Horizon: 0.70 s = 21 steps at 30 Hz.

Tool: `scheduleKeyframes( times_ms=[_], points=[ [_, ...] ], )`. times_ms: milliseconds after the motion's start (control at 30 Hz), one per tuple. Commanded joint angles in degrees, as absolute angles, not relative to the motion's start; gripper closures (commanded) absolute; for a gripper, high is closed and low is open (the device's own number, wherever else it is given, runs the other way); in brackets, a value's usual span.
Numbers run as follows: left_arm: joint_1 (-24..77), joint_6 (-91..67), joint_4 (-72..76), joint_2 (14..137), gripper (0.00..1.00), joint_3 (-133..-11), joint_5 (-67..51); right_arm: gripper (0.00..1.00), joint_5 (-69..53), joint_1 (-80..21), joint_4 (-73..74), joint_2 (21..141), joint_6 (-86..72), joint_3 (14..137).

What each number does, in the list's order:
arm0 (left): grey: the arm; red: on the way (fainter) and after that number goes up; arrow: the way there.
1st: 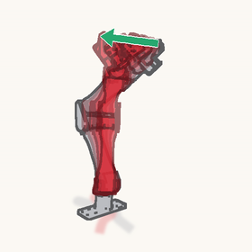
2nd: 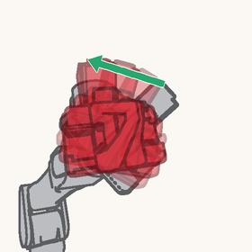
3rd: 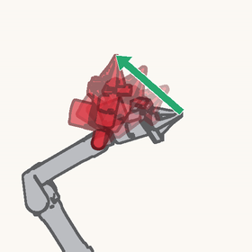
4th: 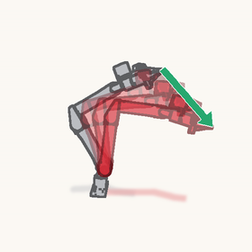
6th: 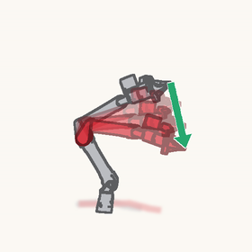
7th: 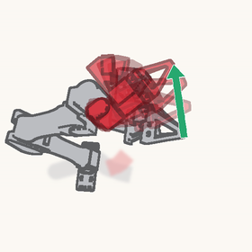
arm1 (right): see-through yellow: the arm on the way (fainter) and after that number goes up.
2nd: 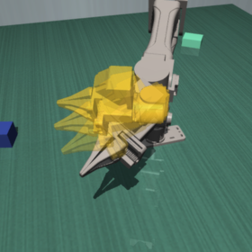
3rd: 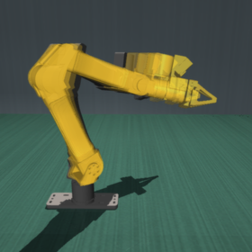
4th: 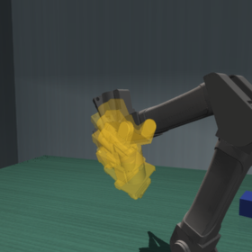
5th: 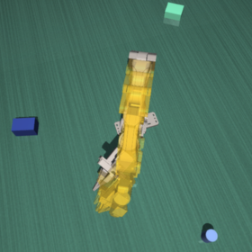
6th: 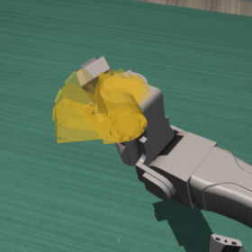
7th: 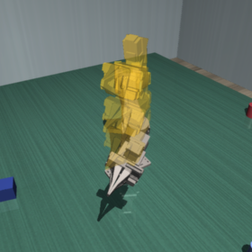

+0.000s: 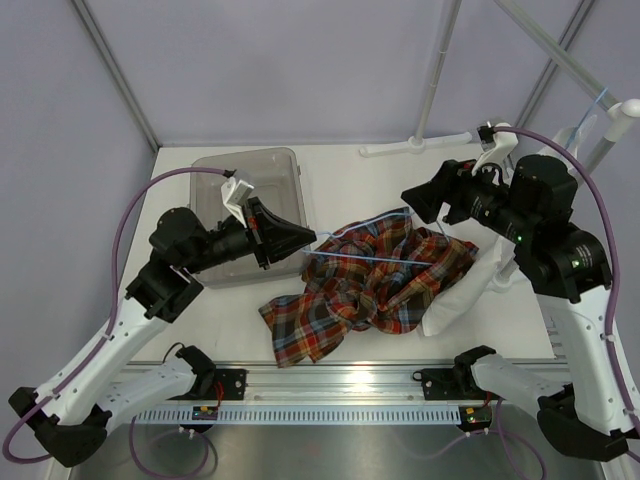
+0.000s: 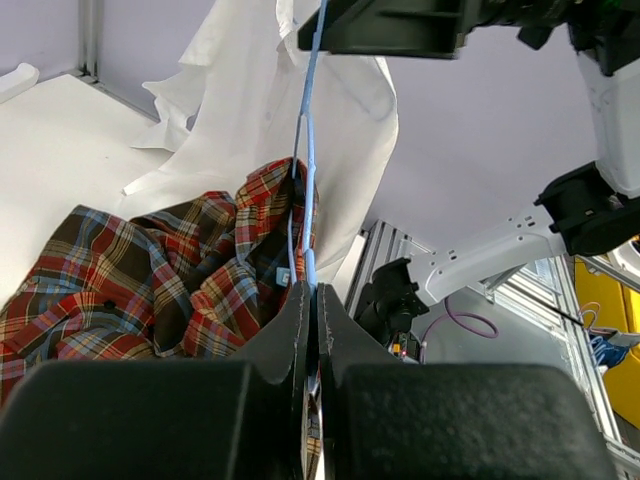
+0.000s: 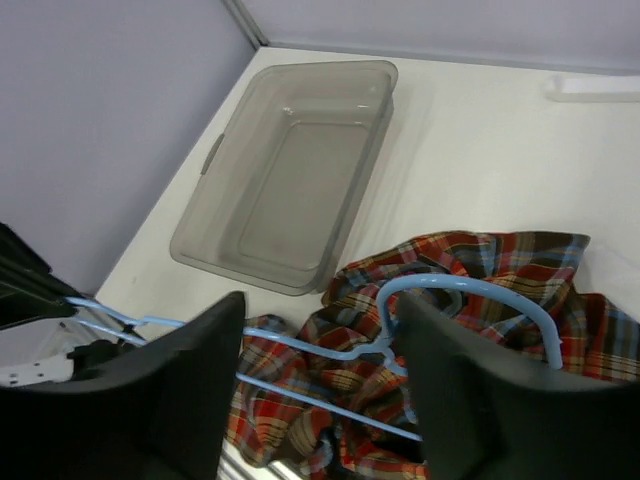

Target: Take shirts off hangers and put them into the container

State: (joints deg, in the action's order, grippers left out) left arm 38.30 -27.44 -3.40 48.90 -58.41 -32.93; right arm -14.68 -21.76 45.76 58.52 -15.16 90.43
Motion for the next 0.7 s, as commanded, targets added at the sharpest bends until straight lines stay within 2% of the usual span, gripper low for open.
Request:
scheduleKeyframes(
  times_ms=[0,33,133,367,533,667],
  points=[
    [38.58,-26.72,-0.44,48.34,1.00,-57.92,-30.68,0.23,-19.33,-22.32,45.09,56.69,-16.43,93.69],
    [38.58,-26.46,-0.35,48.17,1.00,-57.92,-30.15,0.15,-19.86,-22.32,45.26,56.34,-16.78,94.21],
    [38.67,-26.46,2.19,47.81,1.00,-57.83,-29.36,0.05,-19.78,-22.32,46.49,54.50,-17.58,96.14],
    [38.58,-26.11,6.24,48.25,1.00,-58.88,-27.78,0.01,-17.85,-22.32,51.32,48.96,-18.81,103.00],
    [38.67,-19.52,-13.51,50.01,1.00,-71.60,-23.04,0.01,-14.07,-22.32,59.40,47.38,-17.84,112.22],
    [38.58,-21.61,-21.62,48.00,1.00,-73.22,-21.63,0.01,-10.55,-22.32,59.59,44.48,-18.37,110.92]
  ],
)
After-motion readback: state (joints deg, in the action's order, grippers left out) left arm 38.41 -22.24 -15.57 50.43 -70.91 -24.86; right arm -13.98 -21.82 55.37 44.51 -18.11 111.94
